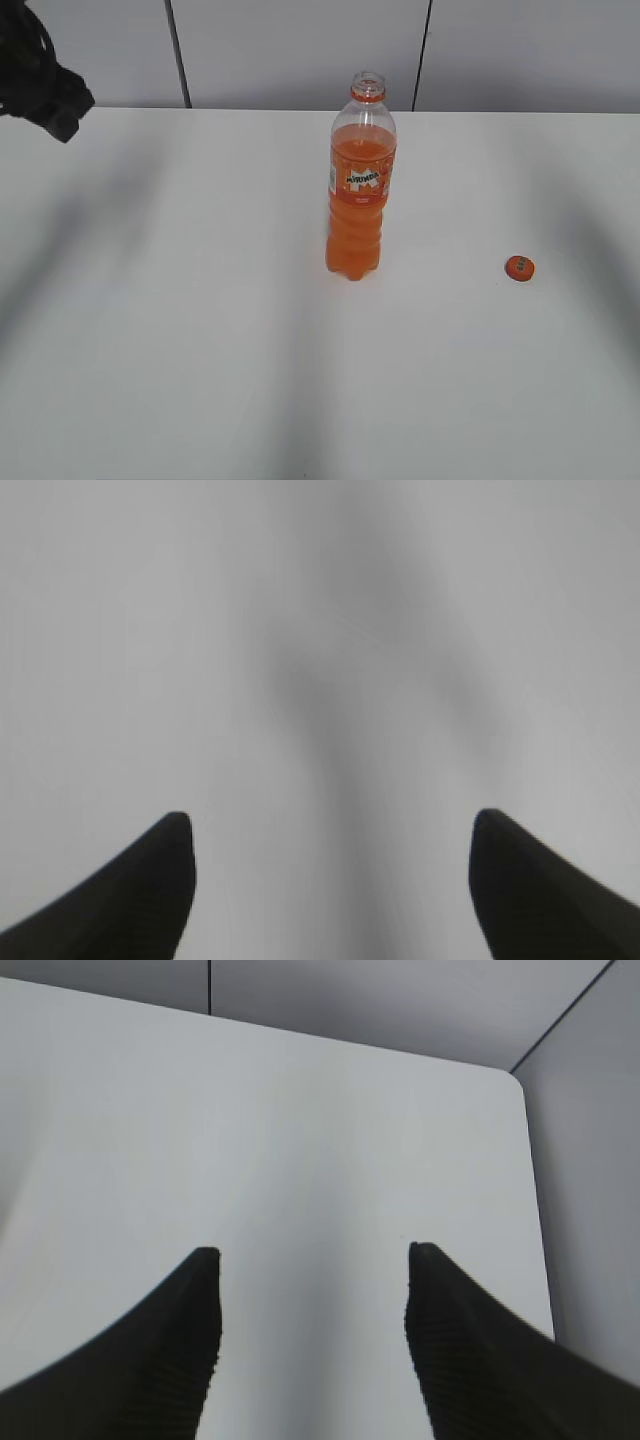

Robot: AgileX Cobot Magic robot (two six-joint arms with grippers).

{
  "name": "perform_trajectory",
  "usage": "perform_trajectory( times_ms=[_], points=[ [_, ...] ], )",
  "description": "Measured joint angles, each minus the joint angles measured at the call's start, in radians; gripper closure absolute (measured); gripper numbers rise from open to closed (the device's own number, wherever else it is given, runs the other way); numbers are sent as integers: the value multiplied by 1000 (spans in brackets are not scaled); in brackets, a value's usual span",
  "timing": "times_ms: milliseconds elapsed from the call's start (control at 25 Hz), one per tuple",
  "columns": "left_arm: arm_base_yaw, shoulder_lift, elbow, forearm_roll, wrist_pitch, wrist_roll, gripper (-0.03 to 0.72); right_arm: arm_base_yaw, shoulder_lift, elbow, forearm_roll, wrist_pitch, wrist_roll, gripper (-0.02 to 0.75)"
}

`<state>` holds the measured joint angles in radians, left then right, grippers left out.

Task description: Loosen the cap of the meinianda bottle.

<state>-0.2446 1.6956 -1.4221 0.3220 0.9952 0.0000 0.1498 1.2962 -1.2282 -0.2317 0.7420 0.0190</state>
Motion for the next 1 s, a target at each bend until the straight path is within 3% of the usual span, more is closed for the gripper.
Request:
perform_trajectory(
  times_ms=[240, 400, 560, 800, 1000],
  points=[
    [0, -22, -205, -136, 203, 34, 183, 0, 3, -145, 0, 264, 4, 295],
    [0, -86, -242, -199, 217, 34, 185, 0, 5, -216, 0, 393, -38, 295],
    [0, -194, -244, -202, 224, 34, 187, 0, 4, -257, 54, 463, -138, 295],
    [0, -357, -229, -202, 225, 16, 187, 0, -57, -259, 257, 472, -215, 295],
    [0, -492, -46, -202, 226, 10, 187, 0, -170, -231, 288, 473, -223, 295]
  ],
)
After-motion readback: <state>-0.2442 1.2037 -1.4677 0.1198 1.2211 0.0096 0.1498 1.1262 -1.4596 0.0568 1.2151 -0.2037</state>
